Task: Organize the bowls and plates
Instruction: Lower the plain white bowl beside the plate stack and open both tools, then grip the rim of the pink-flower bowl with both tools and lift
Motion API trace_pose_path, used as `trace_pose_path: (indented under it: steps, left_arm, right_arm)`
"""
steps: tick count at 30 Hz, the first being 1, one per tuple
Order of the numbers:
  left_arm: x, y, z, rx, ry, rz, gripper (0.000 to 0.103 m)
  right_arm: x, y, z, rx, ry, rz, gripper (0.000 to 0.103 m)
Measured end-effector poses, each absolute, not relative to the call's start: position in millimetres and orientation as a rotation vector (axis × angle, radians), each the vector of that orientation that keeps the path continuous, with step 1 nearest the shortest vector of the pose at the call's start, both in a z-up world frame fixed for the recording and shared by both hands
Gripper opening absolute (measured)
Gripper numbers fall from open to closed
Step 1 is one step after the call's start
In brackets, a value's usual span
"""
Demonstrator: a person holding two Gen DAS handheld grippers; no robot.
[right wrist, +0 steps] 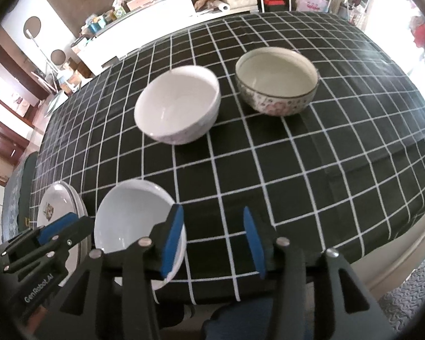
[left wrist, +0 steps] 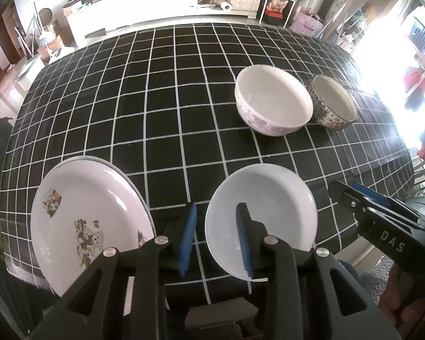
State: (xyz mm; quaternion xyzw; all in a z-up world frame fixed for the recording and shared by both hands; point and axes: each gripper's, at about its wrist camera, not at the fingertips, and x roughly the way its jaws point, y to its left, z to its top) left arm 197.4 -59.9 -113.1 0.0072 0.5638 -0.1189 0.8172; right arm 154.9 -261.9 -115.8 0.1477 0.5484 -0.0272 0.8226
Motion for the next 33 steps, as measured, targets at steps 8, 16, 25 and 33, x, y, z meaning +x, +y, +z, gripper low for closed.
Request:
trace_pose_path:
  steps: [8,16,25,33]
  left_arm:
    - [205,-66,-100,0.022,1.176,-0.267,0.03]
    - [220,-78,-94,0.026,1.16,-0.277,0.034]
    - [250,-98,-82,0.032,1.151,-0.293,0.034]
    - [287,-124,-83,0.022,1.18,-0.333,0.035]
  right_arm:
    - [162,-266,-110,0.326,1.151,-0.061,0.053]
    - [171,-272,-101,0.308,1.128,-0.082,0.054]
    - [197,-292,-86,0.349,1.108,-0.062,0.054]
    - [231,-313,-69,0.373,1.089,-0.018,0.054]
